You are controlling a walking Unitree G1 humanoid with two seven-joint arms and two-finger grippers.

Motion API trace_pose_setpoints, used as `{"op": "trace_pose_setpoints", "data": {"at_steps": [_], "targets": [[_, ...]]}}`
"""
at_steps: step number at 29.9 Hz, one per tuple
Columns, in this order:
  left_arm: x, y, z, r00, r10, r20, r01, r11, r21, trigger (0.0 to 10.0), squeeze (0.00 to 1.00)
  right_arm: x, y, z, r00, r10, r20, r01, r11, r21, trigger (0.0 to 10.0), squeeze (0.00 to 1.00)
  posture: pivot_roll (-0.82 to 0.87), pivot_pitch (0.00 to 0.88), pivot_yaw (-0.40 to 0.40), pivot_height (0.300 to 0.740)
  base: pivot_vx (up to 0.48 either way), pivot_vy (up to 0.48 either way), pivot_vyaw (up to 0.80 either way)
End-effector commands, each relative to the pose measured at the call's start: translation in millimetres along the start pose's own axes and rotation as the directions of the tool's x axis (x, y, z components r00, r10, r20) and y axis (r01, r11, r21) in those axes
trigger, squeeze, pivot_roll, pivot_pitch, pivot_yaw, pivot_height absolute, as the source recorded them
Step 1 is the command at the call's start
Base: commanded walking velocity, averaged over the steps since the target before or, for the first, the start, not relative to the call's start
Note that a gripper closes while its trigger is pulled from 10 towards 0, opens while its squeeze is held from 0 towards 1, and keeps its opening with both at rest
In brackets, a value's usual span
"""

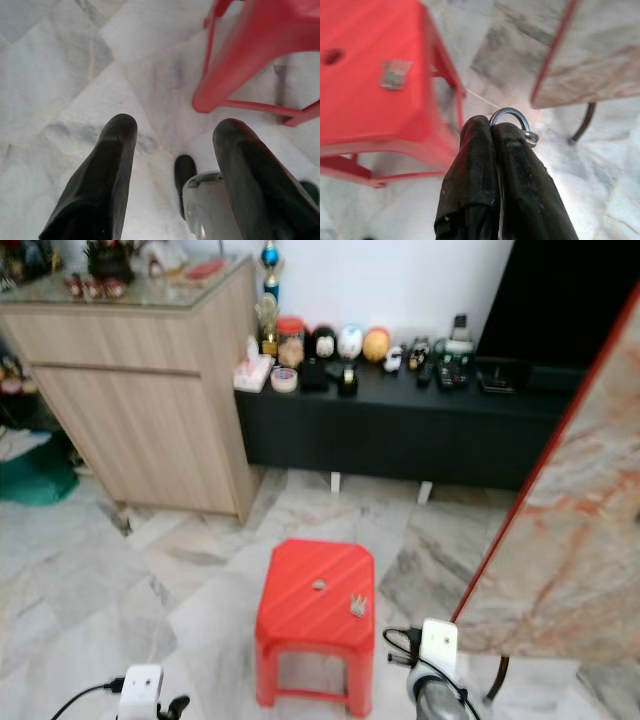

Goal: Hang keys on a hook

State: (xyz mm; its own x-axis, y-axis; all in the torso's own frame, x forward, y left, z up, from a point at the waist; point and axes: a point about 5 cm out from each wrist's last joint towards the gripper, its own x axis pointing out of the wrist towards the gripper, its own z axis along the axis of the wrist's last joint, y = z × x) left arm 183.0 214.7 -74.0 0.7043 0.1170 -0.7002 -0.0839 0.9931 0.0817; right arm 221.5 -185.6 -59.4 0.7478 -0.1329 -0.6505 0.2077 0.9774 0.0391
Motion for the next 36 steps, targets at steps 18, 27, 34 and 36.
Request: {"op": "trace_pose_setpoints", "data": {"at_steps": [18, 27, 34, 36], "targets": [[0.0, -8.8, -2, 1.000, -0.026, -0.005, 0.026, 1.000, 0.014, 10.0, 0.00, 0.8, -7.8, 5, 0.999, -0.022, 0.023, 0.022, 1.000, 0.004, 10.0, 0.00, 0.03, 0.000, -0.009, 0.740, 0.000, -0.338, 0.00], [0.1, -7.7, -2, 1.000, -0.027, -0.008, 0.027, 0.999, 0.022, 10.0, 0.00, 2.5, -6.5, 12, 0.999, -0.022, 0.048, 0.021, 1.000, 0.009, 10.0, 0.00, 0.03, 0.000, -0.006, 0.740, 0.000, -0.294, 0.00], [0.6, -8.1, 0, 1.000, -0.025, -0.003, 0.025, 0.999, 0.023, 10.0, 0.00, 3.4, -5.3, 17, 0.997, -0.022, 0.071, 0.021, 1.000, 0.017, 10.0, 0.00, 0.03, 0.000, -0.006, 0.740, 0.000, -0.303, 0.00], [0.8, -8.4, 1, 1.000, -0.025, -0.001, 0.025, 0.999, 0.024, 10.0, 0.00, 3.6, -6.0, 18, 0.997, -0.025, 0.078, 0.023, 1.000, 0.020, 10.0, 0.00, 0.03, 0.000, -0.008, 0.740, 0.000, -0.354, 0.00]]}}
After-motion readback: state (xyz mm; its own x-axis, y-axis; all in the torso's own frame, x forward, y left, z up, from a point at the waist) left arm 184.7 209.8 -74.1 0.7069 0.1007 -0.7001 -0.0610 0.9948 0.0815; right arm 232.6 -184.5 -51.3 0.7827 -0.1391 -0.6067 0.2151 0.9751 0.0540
